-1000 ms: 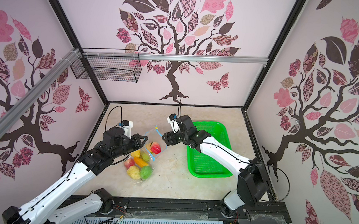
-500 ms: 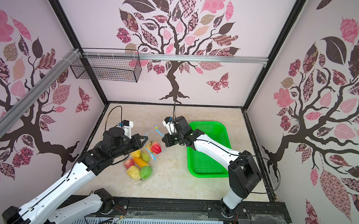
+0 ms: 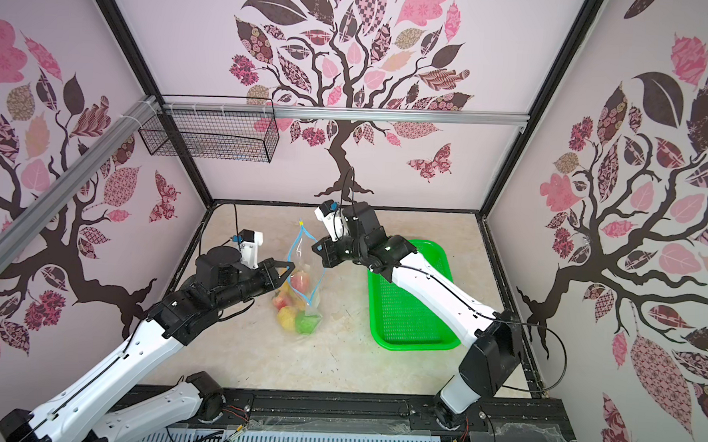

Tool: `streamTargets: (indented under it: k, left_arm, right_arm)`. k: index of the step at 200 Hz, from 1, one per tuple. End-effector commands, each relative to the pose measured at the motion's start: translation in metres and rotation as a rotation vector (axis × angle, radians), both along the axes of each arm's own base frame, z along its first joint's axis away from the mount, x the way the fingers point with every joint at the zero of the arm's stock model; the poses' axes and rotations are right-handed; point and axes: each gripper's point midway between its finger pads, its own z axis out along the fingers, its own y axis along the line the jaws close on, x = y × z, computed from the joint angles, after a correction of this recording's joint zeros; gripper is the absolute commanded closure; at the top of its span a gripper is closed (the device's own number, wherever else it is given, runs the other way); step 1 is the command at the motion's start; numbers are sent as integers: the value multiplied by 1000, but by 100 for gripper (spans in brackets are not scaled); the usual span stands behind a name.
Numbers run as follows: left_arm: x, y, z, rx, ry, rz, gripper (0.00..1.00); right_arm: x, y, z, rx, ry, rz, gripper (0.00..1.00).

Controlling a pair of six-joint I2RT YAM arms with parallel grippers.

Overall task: Place the food in the zip-top bag and seal the zipper
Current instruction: 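Lift the bag mouth with both grippers holding the zipper edges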

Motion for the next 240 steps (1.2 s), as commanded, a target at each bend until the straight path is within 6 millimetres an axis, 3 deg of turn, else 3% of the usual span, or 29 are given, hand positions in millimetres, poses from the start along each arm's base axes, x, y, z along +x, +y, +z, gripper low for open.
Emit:
streamTargets:
  k: [1, 24, 63, 105, 114, 127, 133, 159, 175, 207, 240]
  left_arm:
    - [-10, -10, 51, -54, -129, -18, 100]
    - [-15, -20, 60, -99, -138, -32, 100]
    - [-16, -36, 37, -164, -67, -36, 100]
    - [-20, -50, 29, -153, -53, -68, 100]
    - [-21, -50, 28, -142, -58, -77, 88]
    - [-22, -49, 22, -111, -58, -81, 54]
    - [-21, -45, 20, -98, -61, -67, 42]
    - [-20, -16, 20, 19, -121, -6, 11]
    - [-14, 6, 24, 68, -165, 31, 4]
    - [11, 38, 21, 97, -234, 85, 5]
    - [28, 47, 19, 76, -346, 49, 4]
  right_arm:
    - [-7, -6, 49, 20, -111, 26, 100]
    - [-10, -2, 50, 4, -107, 68, 100]
    - [-25, -1, 28, -23, -63, 148, 100]
    - [-46, -5, 6, -25, -20, 210, 100]
    - [-47, -8, -1, -31, -18, 204, 100]
    - [-48, -13, -19, -48, -6, 183, 100]
    - [-48, -16, -27, -53, 3, 170, 100]
    - [-51, -22, -49, -43, 51, 155, 100]
    - [-51, -23, -50, -32, 51, 150, 100]
    - [-49, -20, -45, -23, 42, 160, 100]
    - [-50, -19, -40, -19, 33, 171, 100]
